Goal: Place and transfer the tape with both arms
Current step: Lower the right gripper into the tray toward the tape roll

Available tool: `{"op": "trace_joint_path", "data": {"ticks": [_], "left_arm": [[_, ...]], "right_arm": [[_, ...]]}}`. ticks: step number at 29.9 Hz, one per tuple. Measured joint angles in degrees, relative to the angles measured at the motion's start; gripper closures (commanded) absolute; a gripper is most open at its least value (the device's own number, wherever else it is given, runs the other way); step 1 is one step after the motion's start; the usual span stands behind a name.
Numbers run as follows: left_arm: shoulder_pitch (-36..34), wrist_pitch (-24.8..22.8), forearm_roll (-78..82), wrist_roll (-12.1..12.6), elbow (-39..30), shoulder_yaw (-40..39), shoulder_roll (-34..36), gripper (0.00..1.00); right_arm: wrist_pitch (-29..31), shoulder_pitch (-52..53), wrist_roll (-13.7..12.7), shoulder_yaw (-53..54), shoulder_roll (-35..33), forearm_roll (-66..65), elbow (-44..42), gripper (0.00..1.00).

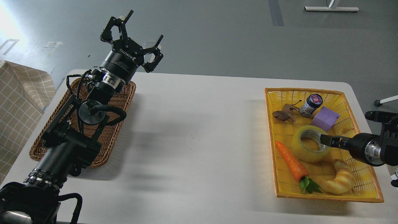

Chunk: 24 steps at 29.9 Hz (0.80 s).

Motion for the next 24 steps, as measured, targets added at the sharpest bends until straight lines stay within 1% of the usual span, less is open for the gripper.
{"op": "trace_joint_path", "data": {"ticks": [3,5,9,10,11,15,17,18,19,24], "left_arm": [[-0.1,0.0,0.0,0.0,0.0,0.0,0.0,0.02],[-0.1,0.0,0.0,0.0,0.0,0.0,0.0,0.02],[-0.1,0.0,0.0,0.0,0.0,-0.2,0.0,0.02],[-0.1,0.0,0.0,0.0,0.0,-0.2,0.0,0.02],[-0.1,0.0,0.0,0.0,0.0,-0.2,0.0,0.02],[0.0,0.0,0.0,-0.1,0.0,-0.2,0.0,0.02],[0.0,0.0,0.0,-0.1,0.0,-0.3,0.0,0.02],[0.0,0.0,0.0,-0.1,0.0,-0.3,0.0,0.02],[0.1,0.0,0.0,-0.1,0.0,-0.3,0.0,0.02],[0.1,0.0,0.0,-0.1,0.0,-0.2,-0.1,0.02]], "right_arm": [[0.0,0.1,0.0,-0.1,0.2,0.0,-0.2,0.33],[0.0,0.2,0.0,-0.2,0.4,0.0,-0.5,0.41],[0.0,0.3,0.0,-0.3,0.9,0.1,-0.8,0.41],[0.0,0.3,0.0,-0.3,1.0,0.2,-0.8,0.43],[0.0,0.3,0.0,-0.3,1.2,0.2,-0.8,0.48],[0.0,0.3,0.0,-0.4,1.7,0.3,-0.9,0.49],[0.0,0.3,0.0,-0.4,1.8,0.3,-0.9,0.52],[0.0,0.3,0.0,-0.4,1.9,0.3,-0.9,0.54],[0.0,0.3,0.0,-0.4,2.0,0.3,-0.9,0.58],[0.0,0.3,0.0,-1.4,2.5,0.2,-1.2,0.59]]}}
